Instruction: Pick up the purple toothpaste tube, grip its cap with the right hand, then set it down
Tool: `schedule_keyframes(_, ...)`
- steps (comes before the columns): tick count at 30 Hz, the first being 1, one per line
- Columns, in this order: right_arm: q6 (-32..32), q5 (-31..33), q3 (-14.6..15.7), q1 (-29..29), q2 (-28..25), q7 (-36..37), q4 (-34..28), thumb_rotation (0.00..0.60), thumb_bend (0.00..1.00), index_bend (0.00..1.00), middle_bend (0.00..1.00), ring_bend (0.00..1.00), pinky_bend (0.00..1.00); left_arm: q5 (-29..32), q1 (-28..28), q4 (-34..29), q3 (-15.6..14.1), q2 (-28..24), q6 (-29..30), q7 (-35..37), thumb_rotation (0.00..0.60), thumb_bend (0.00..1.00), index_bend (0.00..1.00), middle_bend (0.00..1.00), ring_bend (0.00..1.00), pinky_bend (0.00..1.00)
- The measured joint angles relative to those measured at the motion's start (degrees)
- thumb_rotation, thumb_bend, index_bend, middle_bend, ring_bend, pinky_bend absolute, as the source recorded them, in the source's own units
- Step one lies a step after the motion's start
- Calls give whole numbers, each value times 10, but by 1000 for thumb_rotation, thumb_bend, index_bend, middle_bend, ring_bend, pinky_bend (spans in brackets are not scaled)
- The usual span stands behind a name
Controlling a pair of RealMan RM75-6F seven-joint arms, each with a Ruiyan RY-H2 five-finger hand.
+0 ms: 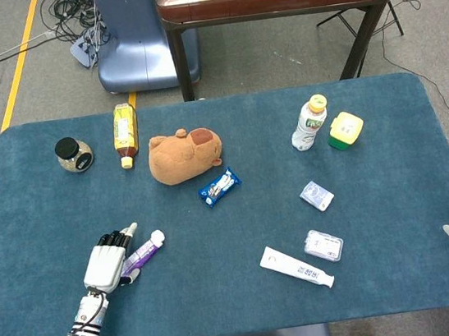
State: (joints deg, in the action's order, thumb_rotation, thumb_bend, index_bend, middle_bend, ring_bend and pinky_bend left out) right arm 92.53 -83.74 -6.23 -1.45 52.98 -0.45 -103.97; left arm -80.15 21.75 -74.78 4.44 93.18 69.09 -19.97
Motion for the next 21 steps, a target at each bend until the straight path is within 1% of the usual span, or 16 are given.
schedule_keyframes(2,1,0,0,-1,0,0,0,600,123,89,171,40,0,3,3,7,5,0,0,2,580,168,2,169,169,206)
schedule_keyframes(4,2,1,0,-1,1,0,0,600,123,89,171,40,0,8,7,13,12,-1,-1,3,597,168,2,169,169,206)
schedule_keyframes(12,5,1,-1,-4,3,-1,1,600,123,89,171,40,0,18,25,32,25,-4,-17,13,600,168,14,169,169,206)
schedule_keyframes(13,5,1,-1,-4,3,-1,1,600,123,89,171,40,0,18,25,30,25,-6,-17,15,600,168,29,169,169,206)
schedule_keyframes(16,5,1,0,-5,4,1,2,600,123,89,171,40,0,9,26,20,22,-11,-12,24,600,168,118,184,169,206)
schedule_keyframes(18,5,2,0,-5,4,3,4,600,123,89,171,40,0,3,26,13,17,-15,-9,25,600,170,205,228,172,206)
schedule_keyframes(21,2,3,0,-5,5,7,7,600,123,89,171,40,0,0,27,5,13,-19,-8,25,600,170,298,286,191,206)
